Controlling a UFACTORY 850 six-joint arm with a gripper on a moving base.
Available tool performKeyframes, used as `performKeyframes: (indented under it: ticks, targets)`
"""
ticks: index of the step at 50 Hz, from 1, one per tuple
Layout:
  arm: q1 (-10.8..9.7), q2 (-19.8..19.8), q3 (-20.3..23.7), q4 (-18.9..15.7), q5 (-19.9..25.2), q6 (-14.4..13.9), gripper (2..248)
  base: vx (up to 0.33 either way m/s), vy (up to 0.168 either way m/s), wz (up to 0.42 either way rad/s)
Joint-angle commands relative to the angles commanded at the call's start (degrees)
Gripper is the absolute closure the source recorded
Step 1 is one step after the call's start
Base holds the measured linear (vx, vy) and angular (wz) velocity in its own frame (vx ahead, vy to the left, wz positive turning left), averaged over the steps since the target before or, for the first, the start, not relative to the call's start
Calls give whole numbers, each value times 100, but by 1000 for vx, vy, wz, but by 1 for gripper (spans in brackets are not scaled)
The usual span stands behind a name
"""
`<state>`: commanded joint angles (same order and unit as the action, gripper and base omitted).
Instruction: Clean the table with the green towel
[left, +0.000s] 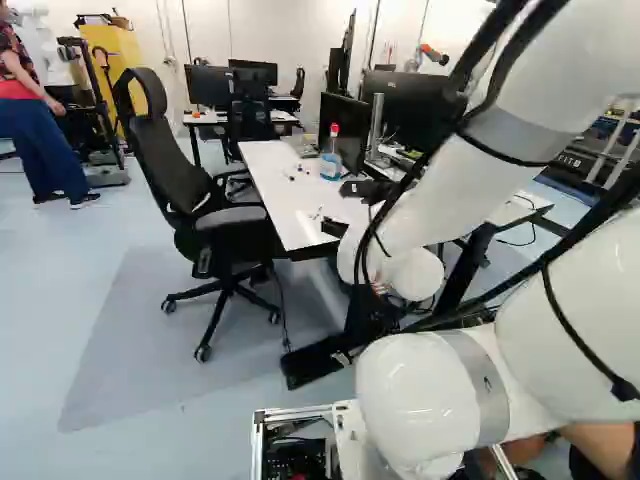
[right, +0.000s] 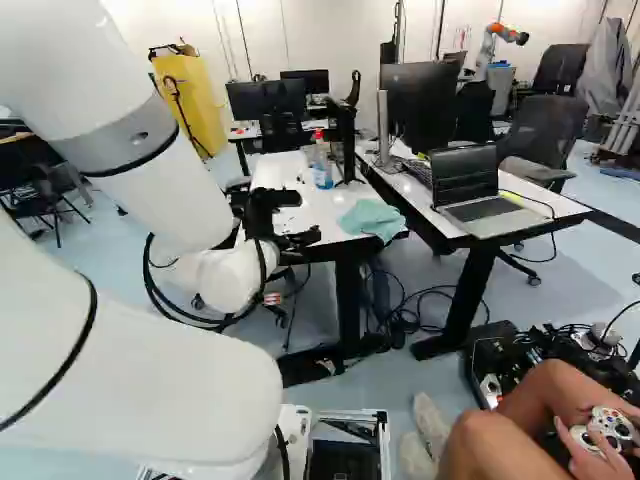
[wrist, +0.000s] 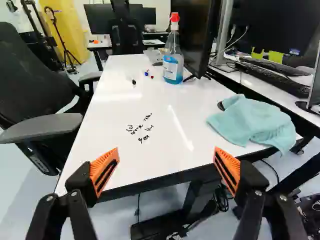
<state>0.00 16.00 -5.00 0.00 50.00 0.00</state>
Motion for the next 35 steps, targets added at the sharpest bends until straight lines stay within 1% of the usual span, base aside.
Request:
performKeyframes:
  ticks: [26, 35]
  targets:
    - [0, -2, -2, 0, 0, 0, 3, 0, 0, 0]
    - [-24, -63, -53, 0, 0, 0, 3, 0, 0, 0]
